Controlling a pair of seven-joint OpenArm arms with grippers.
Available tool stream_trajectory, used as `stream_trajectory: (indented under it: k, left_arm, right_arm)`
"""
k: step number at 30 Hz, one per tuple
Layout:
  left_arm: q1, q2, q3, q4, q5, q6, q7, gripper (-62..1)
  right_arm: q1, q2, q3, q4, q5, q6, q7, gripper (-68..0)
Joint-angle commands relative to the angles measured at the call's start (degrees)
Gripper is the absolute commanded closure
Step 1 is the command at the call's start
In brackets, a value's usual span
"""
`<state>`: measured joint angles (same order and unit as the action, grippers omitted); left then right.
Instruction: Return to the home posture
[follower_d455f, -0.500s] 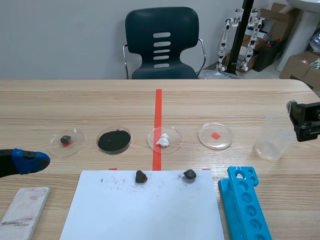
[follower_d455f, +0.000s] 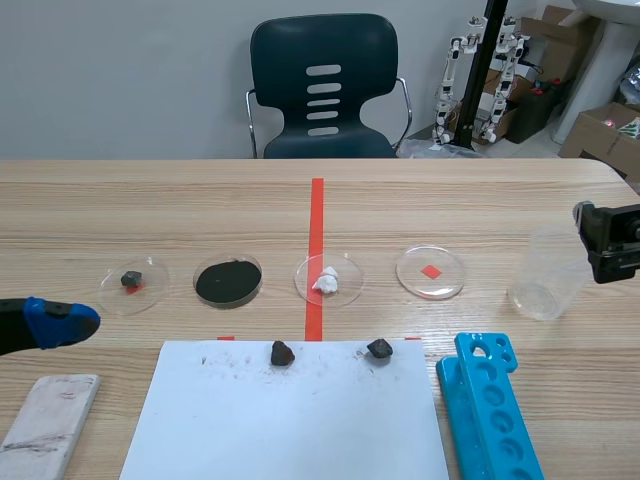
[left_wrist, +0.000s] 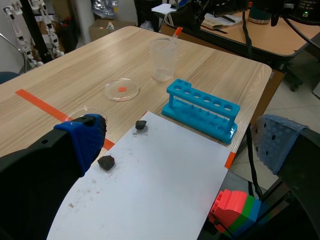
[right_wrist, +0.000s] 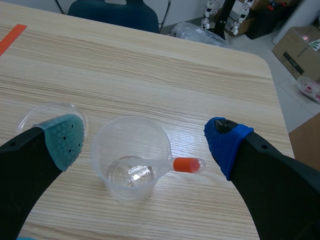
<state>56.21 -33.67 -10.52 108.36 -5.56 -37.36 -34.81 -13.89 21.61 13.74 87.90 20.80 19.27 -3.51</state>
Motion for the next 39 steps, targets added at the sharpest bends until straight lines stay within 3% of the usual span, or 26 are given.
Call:
stream_trajectory:
  k: [1, 12, 26, 34, 39]
  left_arm:
    - [0.11, 0.00, 0.44, 0.28, -0.63, -0.07, -0.96, -61.5]
    - [0.11, 0.00, 0.44, 0.28, -0.63, -0.07, -0.94, -61.5]
    - [0.11, 0.00, 0.44, 0.28, -0.63, -0.07, -0.96, -61.5]
    - [0.11, 0.00, 0.44, 0.28, -0.63, -0.07, -0.96, -61.5]
    - [0.11, 0.00, 0.44, 0.28, -0.63, -0.07, -0.96, -61.5]
  right_arm:
    - [0.57, 0.94, 0.04, 0.63, 0.24, -0.15, 0.87, -49.8]
    - [-1.55, 0.96, 0.09, 2.47, 0.39, -0.17, 2.73, -49.8]
    - [-21.16, 0.94, 0.11, 19.80, -0.09, -0.17, 13.64, -49.8]
    - [-35.04, 0.94, 0.11, 27.30, -6.05, 0.02, 23.82, -49.8]
    - [-41.90, 0.94, 0.11, 30.82, -10.82, 2.91, 29.00, -49.8]
